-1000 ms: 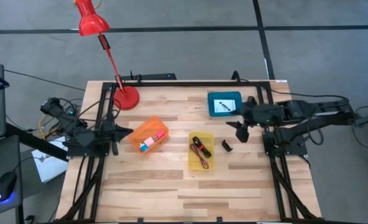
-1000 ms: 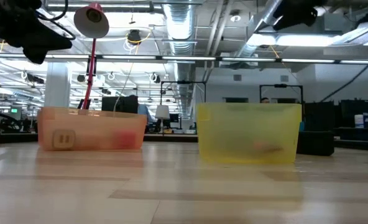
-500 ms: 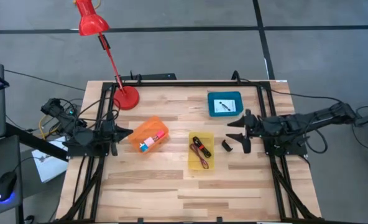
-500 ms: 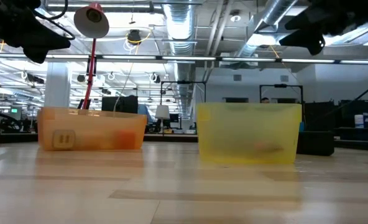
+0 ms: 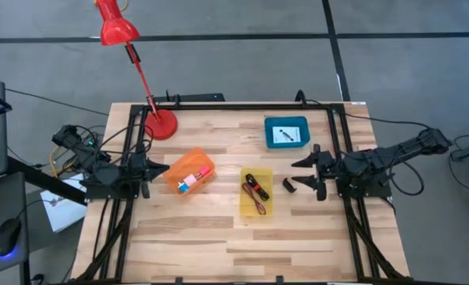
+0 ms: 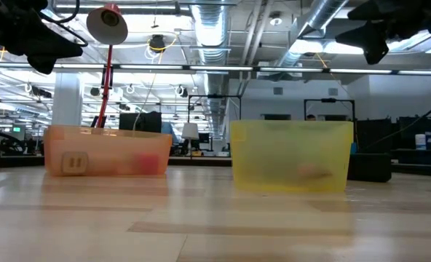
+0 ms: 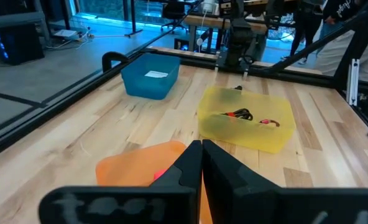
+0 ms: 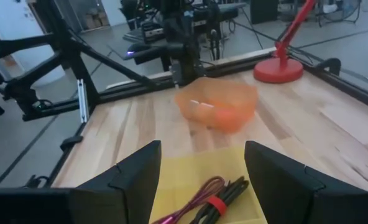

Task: Pick and place items into bin
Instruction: Return to Home Position

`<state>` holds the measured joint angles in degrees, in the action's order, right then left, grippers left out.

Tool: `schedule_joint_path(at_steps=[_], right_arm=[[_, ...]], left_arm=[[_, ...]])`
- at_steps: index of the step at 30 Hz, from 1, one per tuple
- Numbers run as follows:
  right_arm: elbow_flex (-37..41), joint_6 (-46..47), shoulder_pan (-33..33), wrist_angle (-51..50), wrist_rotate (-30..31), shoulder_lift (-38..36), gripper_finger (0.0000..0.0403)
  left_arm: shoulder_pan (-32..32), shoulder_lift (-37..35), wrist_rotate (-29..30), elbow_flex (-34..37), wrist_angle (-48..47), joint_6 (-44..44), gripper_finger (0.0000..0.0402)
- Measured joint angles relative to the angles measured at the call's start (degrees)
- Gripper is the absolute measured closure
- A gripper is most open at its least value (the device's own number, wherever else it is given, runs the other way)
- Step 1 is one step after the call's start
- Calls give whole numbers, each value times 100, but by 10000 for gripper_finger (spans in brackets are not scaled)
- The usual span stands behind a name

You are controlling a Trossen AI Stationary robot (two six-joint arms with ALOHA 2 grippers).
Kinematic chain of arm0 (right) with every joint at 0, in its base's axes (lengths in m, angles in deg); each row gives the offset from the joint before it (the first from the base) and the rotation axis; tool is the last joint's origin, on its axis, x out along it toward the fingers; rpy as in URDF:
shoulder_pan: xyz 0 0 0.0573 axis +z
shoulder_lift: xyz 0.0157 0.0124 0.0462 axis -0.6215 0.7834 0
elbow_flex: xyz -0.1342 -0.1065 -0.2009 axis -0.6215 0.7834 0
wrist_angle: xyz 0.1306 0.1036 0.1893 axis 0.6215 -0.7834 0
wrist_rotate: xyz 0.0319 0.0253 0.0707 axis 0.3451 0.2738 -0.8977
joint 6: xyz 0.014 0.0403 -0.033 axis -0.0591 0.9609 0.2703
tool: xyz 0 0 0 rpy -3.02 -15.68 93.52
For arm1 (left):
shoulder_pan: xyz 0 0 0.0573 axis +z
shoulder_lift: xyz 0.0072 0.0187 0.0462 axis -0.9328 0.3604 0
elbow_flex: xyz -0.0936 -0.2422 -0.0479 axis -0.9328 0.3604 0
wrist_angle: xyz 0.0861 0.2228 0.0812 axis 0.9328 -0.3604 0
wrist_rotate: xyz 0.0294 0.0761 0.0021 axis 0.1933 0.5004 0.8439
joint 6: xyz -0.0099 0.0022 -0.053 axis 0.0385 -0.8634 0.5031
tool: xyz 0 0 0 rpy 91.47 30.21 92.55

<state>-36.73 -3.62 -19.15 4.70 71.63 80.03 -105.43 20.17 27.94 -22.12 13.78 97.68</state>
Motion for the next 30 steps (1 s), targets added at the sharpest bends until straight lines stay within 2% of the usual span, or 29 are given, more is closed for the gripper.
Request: schedule_joint_path(at_steps=[13,21,25,30], right_arm=[[0,43,360,8,-5,17,175],[-2,207,325,-287,-12,19,175],[-1,-319,255,-315,28,-83,175],[-14,-647,213,-42,-622,-797,175]], left_arm=[[0,0,-2,0,0,-1,401],[0,0,-2,0,1,-1,401],[0,0,-2,0,0,-1,401],[-2,1,-2,0,1,-1,401]])
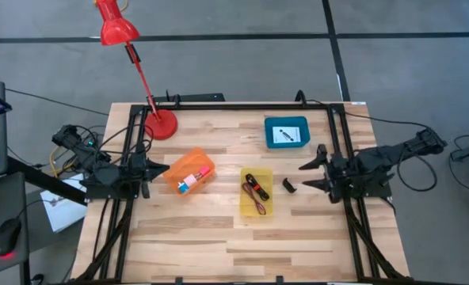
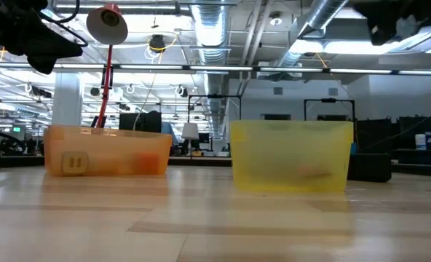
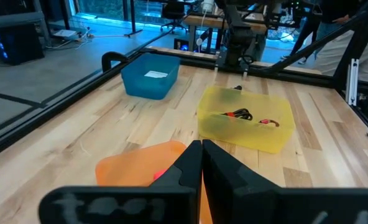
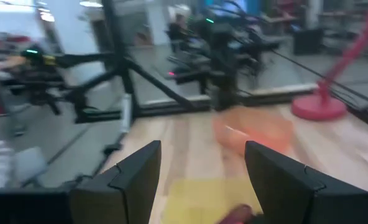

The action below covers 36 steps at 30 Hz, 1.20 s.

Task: Pick and place items into bin
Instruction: Return to Home Position

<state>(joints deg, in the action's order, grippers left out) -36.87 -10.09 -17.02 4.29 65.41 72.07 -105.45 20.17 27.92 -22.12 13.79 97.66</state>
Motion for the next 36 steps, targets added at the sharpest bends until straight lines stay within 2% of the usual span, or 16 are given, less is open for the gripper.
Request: schedule_joint_path(at_steps=[7,15,26,36], right_arm=[[74,-57,23,-213,35,-348,175],[876,-60,-91,261,31,-1017,175],[875,-252,-91,-1065,34,-2204,175],[1021,-254,-93,-1323,342,-2239,175]], left_arm=[[0,2,-2,0,0,-1,402],[0,2,-2,0,-1,0,401],[0,2,-2,0,0,0,401],[0,2,-2,0,-68,-2,401]])
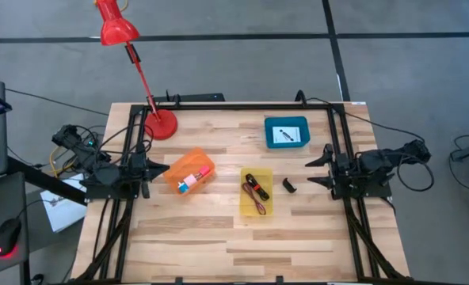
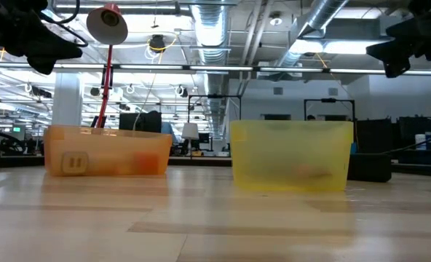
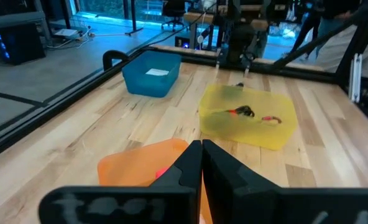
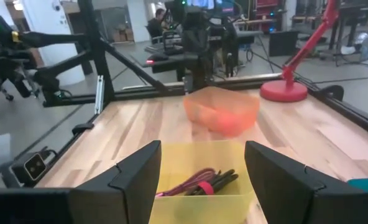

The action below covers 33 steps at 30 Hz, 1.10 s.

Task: Pick and place items into bin
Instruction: Return to Home Position

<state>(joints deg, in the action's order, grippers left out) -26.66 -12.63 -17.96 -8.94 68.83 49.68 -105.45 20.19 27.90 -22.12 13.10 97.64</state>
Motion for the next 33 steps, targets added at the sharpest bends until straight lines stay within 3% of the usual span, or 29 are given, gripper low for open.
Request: schedule_joint_path(at_steps=[33], right_arm=[[14,201,2,7,-7,21,175]], left_arm=[[2,0,-5,-2,-1285,0,401]])
